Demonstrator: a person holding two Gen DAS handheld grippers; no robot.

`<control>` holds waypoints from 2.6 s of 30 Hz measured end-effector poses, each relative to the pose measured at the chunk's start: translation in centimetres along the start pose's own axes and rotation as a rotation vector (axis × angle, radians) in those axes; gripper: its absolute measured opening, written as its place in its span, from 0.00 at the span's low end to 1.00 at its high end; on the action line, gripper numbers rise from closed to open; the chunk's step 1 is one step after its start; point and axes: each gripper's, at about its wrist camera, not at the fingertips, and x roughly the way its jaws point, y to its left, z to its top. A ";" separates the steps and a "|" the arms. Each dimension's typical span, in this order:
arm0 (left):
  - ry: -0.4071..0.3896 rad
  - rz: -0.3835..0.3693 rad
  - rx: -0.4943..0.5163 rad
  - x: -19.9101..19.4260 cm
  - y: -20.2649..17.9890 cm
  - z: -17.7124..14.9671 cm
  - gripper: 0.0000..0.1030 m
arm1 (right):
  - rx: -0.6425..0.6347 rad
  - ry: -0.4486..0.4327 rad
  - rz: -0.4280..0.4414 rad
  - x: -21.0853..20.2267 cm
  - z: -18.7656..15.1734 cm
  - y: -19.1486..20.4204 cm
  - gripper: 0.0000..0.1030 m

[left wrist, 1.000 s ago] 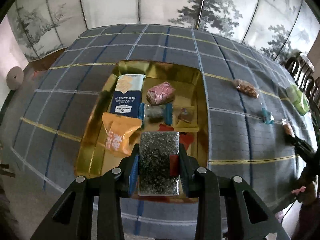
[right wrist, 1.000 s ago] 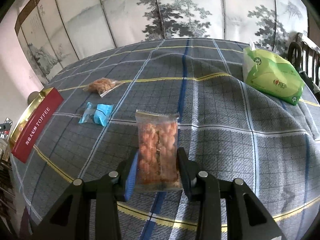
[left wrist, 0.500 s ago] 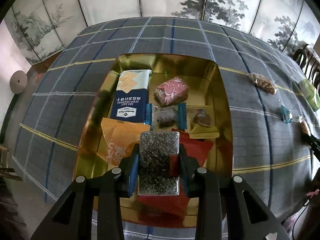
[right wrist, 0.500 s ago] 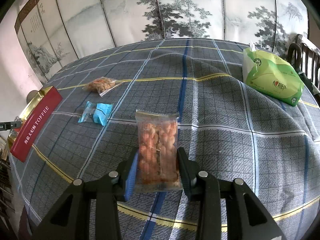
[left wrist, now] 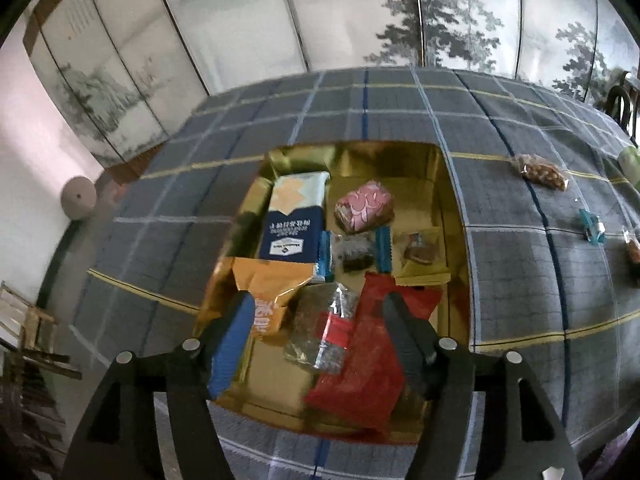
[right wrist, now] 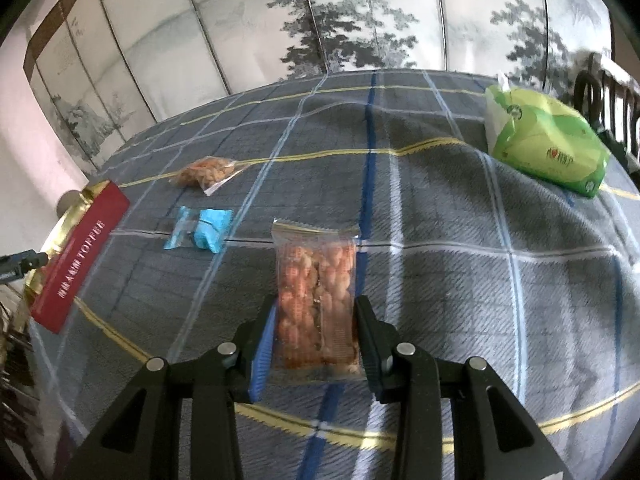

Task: Organize snacks
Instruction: 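Carry the grey seed pack into the gold tin and open the left gripper, then lower the orange peanut bag into the gold tin and open the right gripper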

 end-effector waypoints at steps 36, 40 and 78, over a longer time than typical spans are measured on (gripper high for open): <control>-0.019 0.034 -0.055 -2.4 2.8 -3.5 0.78 | -0.171 0.033 0.431 -0.1 6.8 22.5 0.37; -0.011 0.028 -0.069 -2.1 3.4 -3.7 0.78 | -0.156 0.059 0.441 2.0 7.9 24.1 0.37; 0.065 0.000 -0.134 0.9 6.4 -4.8 0.79 | -0.113 0.164 0.402 9.6 9.3 28.8 0.38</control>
